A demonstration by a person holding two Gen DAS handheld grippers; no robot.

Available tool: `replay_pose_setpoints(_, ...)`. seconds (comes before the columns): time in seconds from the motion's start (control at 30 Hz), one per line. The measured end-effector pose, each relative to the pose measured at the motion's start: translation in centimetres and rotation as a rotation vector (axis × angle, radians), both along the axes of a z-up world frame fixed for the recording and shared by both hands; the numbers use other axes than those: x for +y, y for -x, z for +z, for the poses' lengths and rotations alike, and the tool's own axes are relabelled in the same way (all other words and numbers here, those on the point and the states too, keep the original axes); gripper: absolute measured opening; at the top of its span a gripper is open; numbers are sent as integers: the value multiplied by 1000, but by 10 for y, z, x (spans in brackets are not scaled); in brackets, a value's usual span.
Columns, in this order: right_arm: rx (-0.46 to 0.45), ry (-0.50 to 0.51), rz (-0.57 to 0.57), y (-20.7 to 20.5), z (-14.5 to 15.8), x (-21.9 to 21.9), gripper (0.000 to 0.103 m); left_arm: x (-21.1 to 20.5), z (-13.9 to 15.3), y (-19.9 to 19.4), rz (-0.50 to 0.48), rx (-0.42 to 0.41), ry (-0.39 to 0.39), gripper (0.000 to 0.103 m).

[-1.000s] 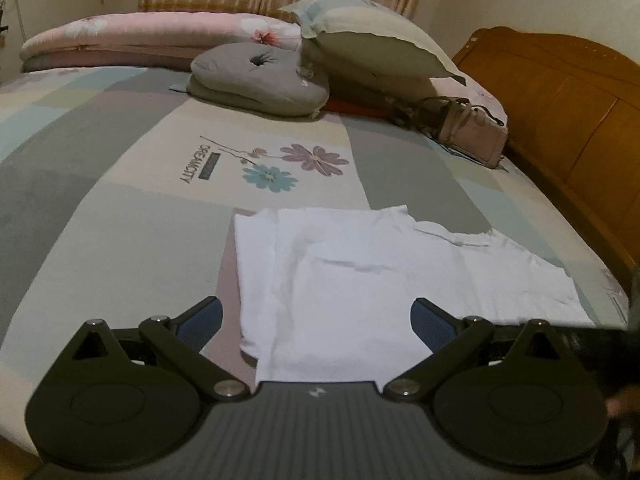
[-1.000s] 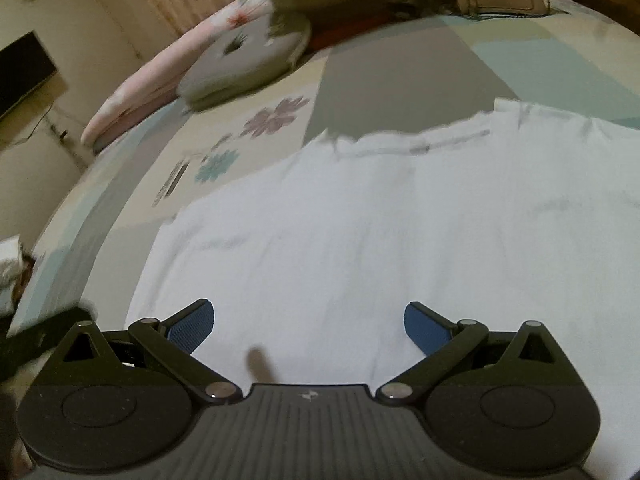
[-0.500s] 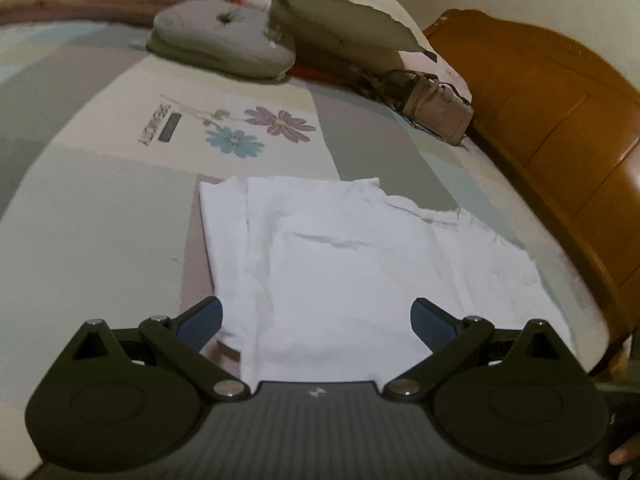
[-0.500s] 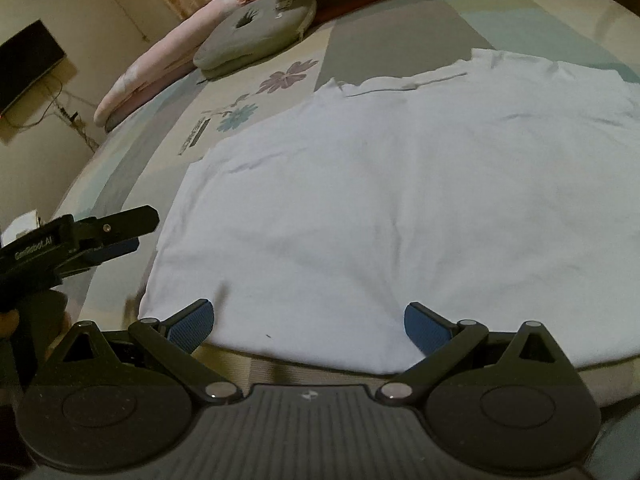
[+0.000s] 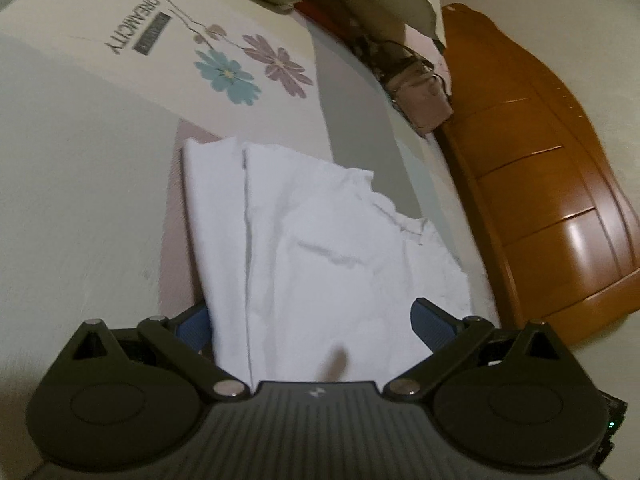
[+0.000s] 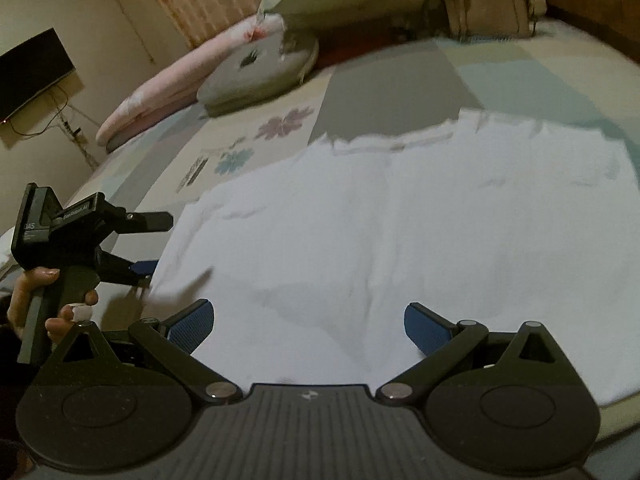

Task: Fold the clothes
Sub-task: 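Lower the left gripper and grasp the shirt's side edge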

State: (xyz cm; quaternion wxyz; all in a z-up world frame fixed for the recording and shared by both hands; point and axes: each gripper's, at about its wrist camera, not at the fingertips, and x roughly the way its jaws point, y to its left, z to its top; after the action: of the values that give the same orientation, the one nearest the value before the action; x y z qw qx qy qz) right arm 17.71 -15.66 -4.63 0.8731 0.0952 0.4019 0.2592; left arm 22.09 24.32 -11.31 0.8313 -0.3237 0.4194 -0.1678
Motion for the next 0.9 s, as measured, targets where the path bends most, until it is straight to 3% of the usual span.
replay_pose_setpoints(0.27,-9,-6,-27,-14,1,5,103,13,-13,-35,-91,16,128,101)
replay_pose_setpoints(0.43,3,-15,-6,-17,-2,12,103,14,-14,-33,-129,14,128,101)
replay_pose_setpoints(0.63,5,-7,9,-17,-4,16,103,18,-17,-17,-194,67,189,101)
replay_pose_setpoints(0.9,14,-45,-1,-17,-6,11,103,16,-19,-38,-223,67,204,101)
